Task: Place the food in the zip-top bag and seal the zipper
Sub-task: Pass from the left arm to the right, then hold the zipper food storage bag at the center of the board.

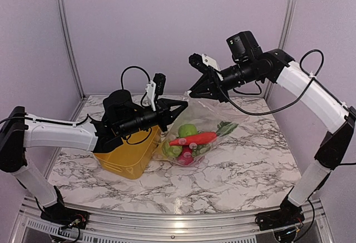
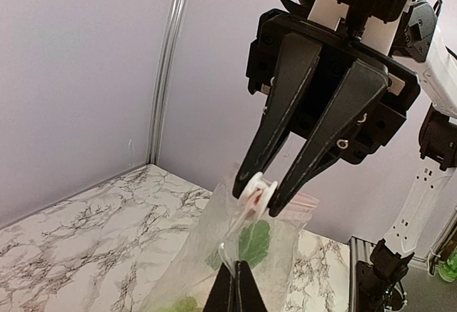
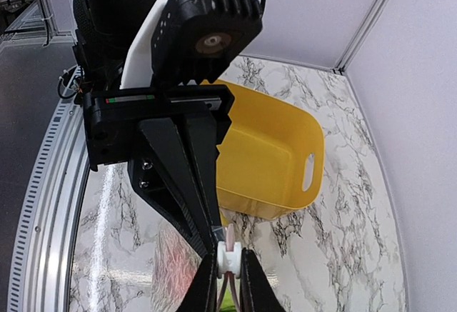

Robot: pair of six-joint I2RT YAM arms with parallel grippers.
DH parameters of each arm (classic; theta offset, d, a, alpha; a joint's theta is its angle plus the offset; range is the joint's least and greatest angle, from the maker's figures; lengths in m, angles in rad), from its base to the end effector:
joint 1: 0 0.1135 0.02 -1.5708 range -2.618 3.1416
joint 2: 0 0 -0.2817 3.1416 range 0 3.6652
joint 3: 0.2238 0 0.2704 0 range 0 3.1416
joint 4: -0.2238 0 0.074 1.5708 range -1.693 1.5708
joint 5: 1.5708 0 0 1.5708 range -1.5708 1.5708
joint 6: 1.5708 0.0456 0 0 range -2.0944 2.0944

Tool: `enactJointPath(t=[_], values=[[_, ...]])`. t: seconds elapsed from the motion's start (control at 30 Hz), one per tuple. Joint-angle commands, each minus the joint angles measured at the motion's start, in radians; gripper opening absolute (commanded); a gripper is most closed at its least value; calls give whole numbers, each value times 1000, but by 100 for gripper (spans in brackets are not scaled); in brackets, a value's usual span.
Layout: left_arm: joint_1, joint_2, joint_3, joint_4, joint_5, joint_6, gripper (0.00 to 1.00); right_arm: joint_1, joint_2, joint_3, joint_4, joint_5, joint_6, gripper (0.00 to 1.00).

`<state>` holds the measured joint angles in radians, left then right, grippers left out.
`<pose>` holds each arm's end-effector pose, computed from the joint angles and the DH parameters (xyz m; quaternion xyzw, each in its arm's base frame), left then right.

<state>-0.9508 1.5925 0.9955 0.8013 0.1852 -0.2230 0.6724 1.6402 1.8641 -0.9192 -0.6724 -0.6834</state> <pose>0.2222 -0.3258 0.3207 0.2908 0.5619 -0.4762 0.6107 0.2698 0.2511 0.4413 -0.6451 0.5783 0.2966 0.4018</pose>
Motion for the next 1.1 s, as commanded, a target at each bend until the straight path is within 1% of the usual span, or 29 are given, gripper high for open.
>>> enactJointPath(t=[0.0,0.17,0.27,0.33,0.37,0.4,0.53,0.77,0.8,0.9,1.0,1.07], values=[[-5,-14,28,-13,19,8,0,16,13,38,1,0,9,9],[-5,-19,32,-20,17,14,0,15,20,33,-6,12,10,9],[-5,-20,34,-26,19,19,0,16,28,40,-11,28,16,3],[-5,-19,40,-38,22,27,13,16,35,51,-24,28,14,0],[-5,-19,43,-45,25,33,18,16,36,57,-30,27,15,0],[-5,-17,48,-52,31,43,20,16,37,61,-35,25,13,0],[-5,-12,75,-104,37,91,18,16,33,69,-51,22,10,0],[-3,3,106,-131,32,126,16,20,27,72,-87,15,0,0],[-3,4,109,-133,29,129,18,20,27,73,-91,14,-1,0],[-3,10,123,-153,11,142,29,20,26,76,-100,11,2,0],[-3,16,161,-248,-23,175,32,20,26,88,-109,14,5,0],[0,6,168,-279,-27,199,34,20,25,95,-117,16,3,0]])
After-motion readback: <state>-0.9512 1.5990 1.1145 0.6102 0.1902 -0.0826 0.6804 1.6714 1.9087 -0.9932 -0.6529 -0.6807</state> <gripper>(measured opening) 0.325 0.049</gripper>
